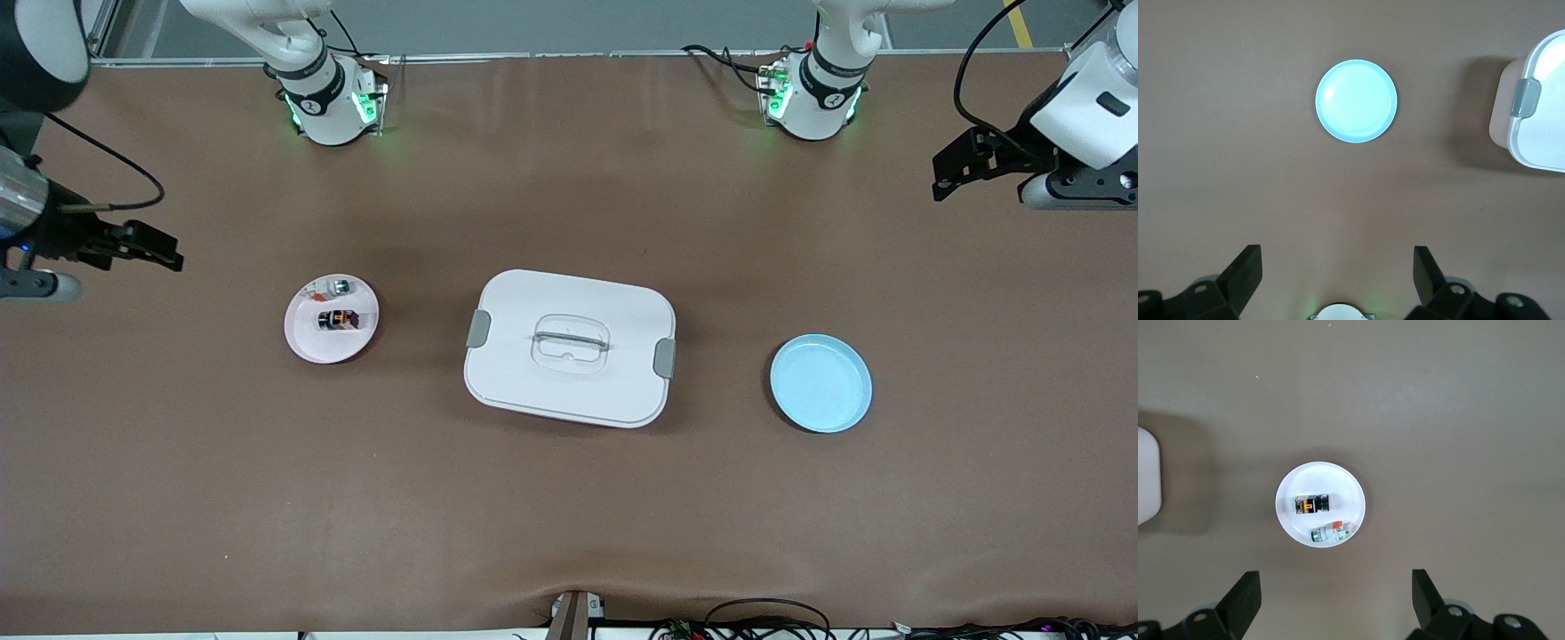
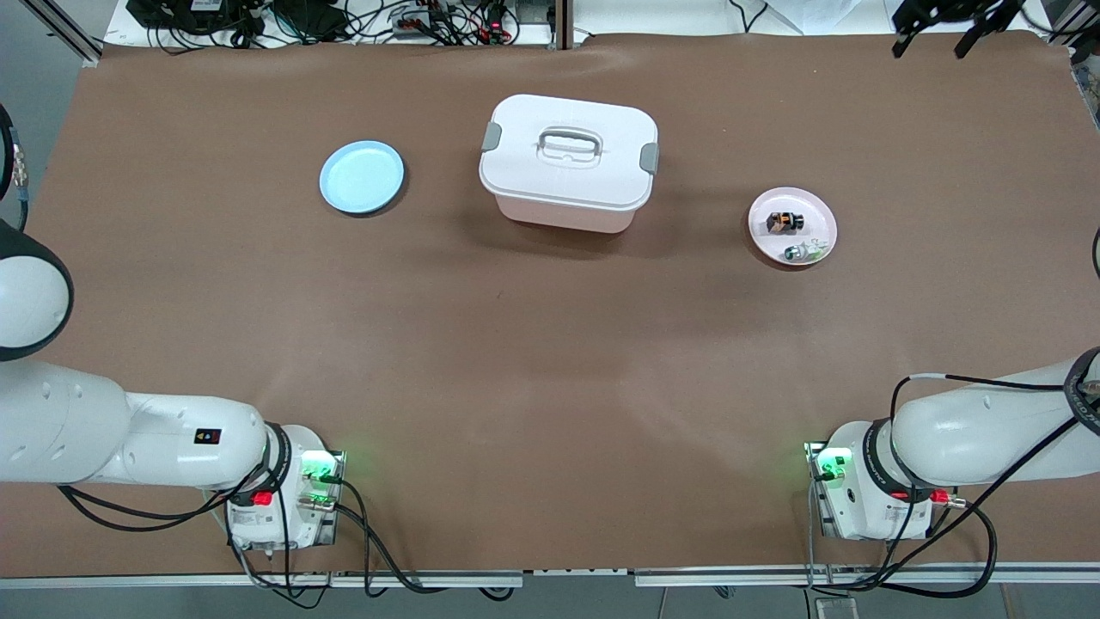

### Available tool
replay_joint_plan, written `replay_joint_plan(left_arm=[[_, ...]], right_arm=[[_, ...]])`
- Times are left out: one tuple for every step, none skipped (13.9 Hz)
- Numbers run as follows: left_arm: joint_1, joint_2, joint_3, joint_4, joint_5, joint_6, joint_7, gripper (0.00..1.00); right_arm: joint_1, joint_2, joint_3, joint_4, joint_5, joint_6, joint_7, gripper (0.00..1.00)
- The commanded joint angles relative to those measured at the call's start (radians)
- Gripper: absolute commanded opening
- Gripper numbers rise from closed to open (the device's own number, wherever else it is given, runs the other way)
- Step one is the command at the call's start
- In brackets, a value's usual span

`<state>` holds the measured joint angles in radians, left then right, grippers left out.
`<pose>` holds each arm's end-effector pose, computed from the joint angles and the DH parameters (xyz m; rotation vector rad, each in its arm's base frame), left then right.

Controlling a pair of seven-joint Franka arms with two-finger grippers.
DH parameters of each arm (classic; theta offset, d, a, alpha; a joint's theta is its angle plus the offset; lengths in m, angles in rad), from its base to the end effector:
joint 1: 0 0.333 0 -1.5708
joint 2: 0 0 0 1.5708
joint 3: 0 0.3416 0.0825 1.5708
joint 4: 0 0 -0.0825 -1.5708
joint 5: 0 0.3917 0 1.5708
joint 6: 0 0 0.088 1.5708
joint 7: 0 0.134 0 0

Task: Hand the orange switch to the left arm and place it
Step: 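Reach the right gripper down to the black switch on the white plate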

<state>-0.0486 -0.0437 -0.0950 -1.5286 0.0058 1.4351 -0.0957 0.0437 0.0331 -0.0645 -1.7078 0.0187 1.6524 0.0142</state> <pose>0.5264 -0.0766 0.6554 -3.1240 0.0735 0.0757 0.5695 -0.0090 0.5455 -3.1213 0.0584 0.1380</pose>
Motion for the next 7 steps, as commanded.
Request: replay_joint_plan(left_arm=[[0.003,0.004,-0.008,0.008,0.017,-0.012,0.019,1.0],[0.003,0.002,-0.008,0.008,0.017,-0.013,0.019,1.0],[0.004,0.002,-0.006,0.008,0.017,-0.013,0.019,1.0],[0.004,-0.001,-0.006,0.008,0.017,-0.015,0.019,1.0],[0.004,-0.002,-0.006,0.008,0.017,-0.016,0.016,1.0],[0.009,-0.004,-0.006,0.008,0.017,-0.016,0.016,1.0],[0.01,-0.004,-0.006,0.008,0.017,-0.016,0.016,1.0]], right_arm=[[0.004,-0.022,0.003,-0.128,0.019,0.101,0.013,1.0],[0.004,-0.024,0.003,-0.16,0.042,0.127,0.015,1.0],[0.002,-0.025,0.003,-0.196,0.044,0.156,0.029,1.0],[0.002,-0.03,0.003,-0.231,0.044,0.182,0.047,1.0],[0.004,-0.035,0.003,-0.269,0.044,0.21,0.056,1.0],[0.008,-0.041,0.005,-0.311,0.044,0.249,0.064,1.0],[0.024,-0.041,0.005,-0.343,0.044,0.291,0.088,1.0]])
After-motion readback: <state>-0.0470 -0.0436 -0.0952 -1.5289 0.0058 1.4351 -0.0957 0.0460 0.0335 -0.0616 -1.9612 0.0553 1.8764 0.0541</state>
